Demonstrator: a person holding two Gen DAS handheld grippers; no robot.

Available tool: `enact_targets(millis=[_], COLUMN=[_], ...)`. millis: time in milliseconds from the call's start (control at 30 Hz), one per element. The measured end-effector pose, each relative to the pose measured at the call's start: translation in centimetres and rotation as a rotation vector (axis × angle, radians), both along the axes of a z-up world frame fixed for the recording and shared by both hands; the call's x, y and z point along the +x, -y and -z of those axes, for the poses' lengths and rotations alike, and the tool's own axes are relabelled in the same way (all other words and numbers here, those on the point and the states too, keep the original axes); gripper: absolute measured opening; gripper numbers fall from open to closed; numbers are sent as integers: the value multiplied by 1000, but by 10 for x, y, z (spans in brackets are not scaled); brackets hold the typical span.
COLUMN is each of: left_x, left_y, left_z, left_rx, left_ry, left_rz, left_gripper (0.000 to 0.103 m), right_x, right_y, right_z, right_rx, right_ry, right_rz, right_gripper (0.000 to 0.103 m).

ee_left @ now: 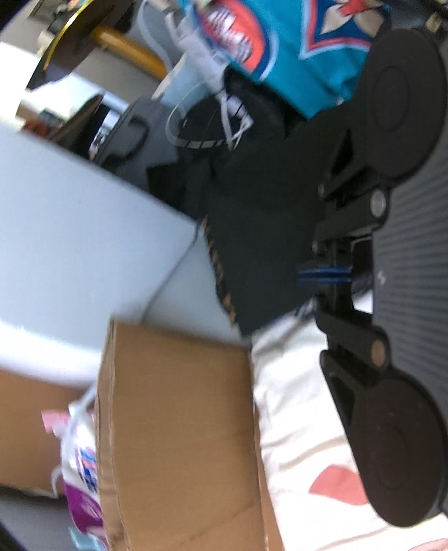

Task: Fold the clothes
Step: 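Lower the shorts onto the pile beside the teal garment with both grippers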

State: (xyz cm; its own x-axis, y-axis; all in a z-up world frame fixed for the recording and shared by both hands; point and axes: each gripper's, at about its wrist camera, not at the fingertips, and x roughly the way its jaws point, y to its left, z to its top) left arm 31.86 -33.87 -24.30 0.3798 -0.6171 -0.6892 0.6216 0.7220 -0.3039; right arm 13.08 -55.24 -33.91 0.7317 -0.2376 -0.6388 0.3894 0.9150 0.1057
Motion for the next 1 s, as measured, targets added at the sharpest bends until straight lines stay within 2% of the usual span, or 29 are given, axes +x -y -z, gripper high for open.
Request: enact_targets(millis=[133,233,467,667,967,1000], left_x=[-26,-39,-42,-51,-63,-65], left_y=[12,22,18,16,-11,-12], left_z=[6,24,57,58,48,48], left_rx=[-28,-13,40,119,93,90], left_ry=[-11,-27,-50,24,-17,-21], left_rz=[58,92,42,51,-5,-13], left_gripper=[7,8,2,3,4,6], right_x=[-6,-10,-25,-47,-56,-56], right_y=[-1,-2,4,14,-1,-4], right_z=[7,11,21,31,20,18], right_rx=[-1,-3,2,39,12,13], right_ry=[-5,-12,-54,-86,-62,-57], right_rz=[-2,-8,24,83,58,53], right_gripper=[52,52,52,52,52,52])
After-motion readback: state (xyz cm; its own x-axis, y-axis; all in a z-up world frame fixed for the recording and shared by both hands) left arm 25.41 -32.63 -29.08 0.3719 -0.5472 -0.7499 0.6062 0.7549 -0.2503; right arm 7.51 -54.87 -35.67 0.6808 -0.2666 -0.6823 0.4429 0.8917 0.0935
